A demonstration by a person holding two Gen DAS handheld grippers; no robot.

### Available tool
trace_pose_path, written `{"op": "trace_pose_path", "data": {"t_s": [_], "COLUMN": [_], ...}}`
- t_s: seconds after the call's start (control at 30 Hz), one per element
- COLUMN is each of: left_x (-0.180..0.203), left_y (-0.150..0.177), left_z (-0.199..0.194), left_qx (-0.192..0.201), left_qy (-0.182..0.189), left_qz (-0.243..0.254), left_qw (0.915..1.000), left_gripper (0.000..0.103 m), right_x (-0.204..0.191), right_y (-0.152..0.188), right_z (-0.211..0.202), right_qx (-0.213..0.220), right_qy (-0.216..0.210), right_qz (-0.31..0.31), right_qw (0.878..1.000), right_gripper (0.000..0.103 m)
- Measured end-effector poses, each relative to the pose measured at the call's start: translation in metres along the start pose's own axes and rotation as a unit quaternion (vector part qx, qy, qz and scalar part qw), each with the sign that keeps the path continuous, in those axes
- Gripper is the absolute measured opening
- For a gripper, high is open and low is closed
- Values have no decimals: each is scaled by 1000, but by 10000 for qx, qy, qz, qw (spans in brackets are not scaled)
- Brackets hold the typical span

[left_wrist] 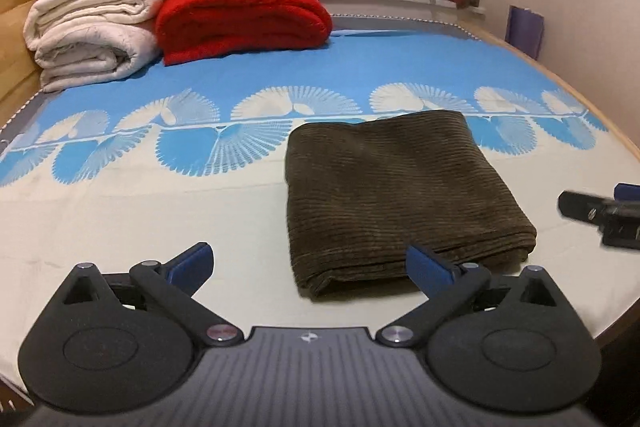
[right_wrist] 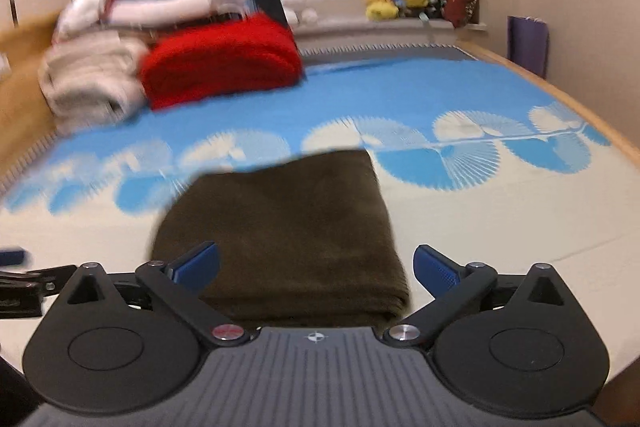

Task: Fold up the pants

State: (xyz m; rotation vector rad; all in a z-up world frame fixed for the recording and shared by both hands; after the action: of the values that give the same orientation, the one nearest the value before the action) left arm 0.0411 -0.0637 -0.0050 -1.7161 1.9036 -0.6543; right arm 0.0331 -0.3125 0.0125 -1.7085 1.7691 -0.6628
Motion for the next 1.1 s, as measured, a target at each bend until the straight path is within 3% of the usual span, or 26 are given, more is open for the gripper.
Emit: {"op": "trace_pose_path", "data": {"t_s": [0.17,0.27,0.47,1.1], "left_x": [-1,-3,4,9], "left_y": [-1,-1,0,0], "left_z": [31,36,39,48], "left_qx": [-437,-466,-560,-665], "left_qy": [-115,-201,-100,46], "left_qz": [-103,-167,-181,-201], "left_qw": [9989,9986,9982,9976], "left_gripper": [103,103,103,103], "right_x": [-12,-9,3,-9], "right_y": [2,1,5,10], "right_z": [17,25,33,34], "right_qx": [-125,-257,-560,-549], "right_qy": [274,452,252,335], "right_qz": [-352,-173,299,-137], "right_qw": [9989,9985,9977,9978], "right_gripper": [102,102,102,102]}}
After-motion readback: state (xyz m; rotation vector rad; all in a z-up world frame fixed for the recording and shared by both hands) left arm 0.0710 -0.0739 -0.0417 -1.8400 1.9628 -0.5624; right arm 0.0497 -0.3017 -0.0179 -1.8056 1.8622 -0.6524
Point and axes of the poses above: each gripper's, at about its wrist camera, not at the fingertips, and z roughly the way its jaws point, x to its right, y to its underside, the point moved 2 cm from there along z, roughly the way its jaws point, and after that the axes turned 8 degrees about -x, right-handed, at the moved point
